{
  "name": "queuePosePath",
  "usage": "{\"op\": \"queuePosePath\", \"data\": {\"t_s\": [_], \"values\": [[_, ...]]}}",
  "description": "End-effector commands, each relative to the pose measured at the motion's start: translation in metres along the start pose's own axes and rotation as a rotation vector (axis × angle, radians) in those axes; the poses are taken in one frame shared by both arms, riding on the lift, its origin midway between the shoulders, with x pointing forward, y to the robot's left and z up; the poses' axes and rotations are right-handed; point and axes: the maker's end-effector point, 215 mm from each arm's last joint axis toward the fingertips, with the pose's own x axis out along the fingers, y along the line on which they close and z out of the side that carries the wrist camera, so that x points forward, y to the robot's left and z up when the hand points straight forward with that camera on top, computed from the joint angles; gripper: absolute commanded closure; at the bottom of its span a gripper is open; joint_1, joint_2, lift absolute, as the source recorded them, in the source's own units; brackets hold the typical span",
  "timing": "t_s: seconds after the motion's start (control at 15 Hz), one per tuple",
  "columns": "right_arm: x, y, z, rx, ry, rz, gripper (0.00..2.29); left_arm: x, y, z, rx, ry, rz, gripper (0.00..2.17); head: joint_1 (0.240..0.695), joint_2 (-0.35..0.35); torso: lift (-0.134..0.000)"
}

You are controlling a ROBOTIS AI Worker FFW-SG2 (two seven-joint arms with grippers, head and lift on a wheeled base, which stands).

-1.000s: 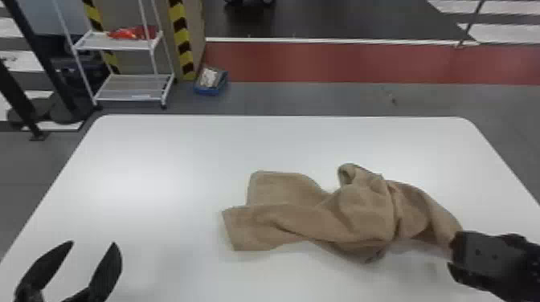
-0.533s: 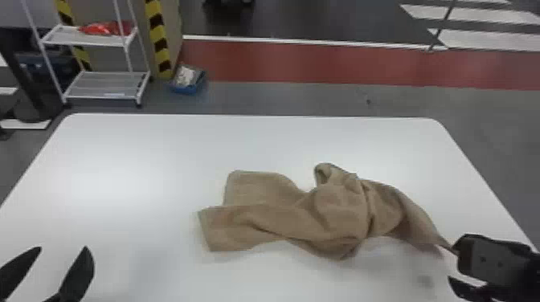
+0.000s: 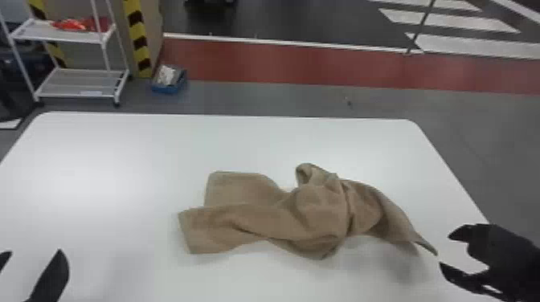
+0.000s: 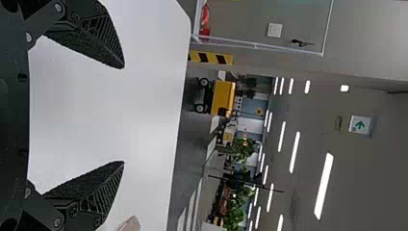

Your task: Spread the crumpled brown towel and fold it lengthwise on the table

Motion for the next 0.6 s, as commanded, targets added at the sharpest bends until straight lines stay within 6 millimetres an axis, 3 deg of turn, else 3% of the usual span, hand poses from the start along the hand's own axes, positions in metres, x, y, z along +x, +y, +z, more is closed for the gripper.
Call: {"op": "queuePosePath", "data": {"t_s": [0.0, 0.27, 0.47, 0.53], "values": [[0.006, -0.005, -0.008, 0.029, 0.003, -0.006, 0.54, 0.002, -0.003, 0.000, -0.004, -0.002, -0.004, 0.20, 0.695, -0.164, -0.123], [0.032, -0.005, -0.002, 0.054, -0.015, -0.012, 0.54, 0.002, -0.004, -0.001, -0.003, -0.001, -0.004, 0.20, 0.695, -0.184, -0.123], [0.039, 0.002, 0.006, 0.055, -0.027, 0.005, 0.58, 0.002, -0.003, 0.000, -0.003, -0.003, -0.002, 0.20, 0.695, -0.171, -0.123], [0.040, 0.003, 0.005, 0.051, -0.026, 0.007, 0.76, 0.003, -0.003, 0.000, -0.003, -0.005, -0.002, 0.20, 0.695, -0.166, -0.123]]}}
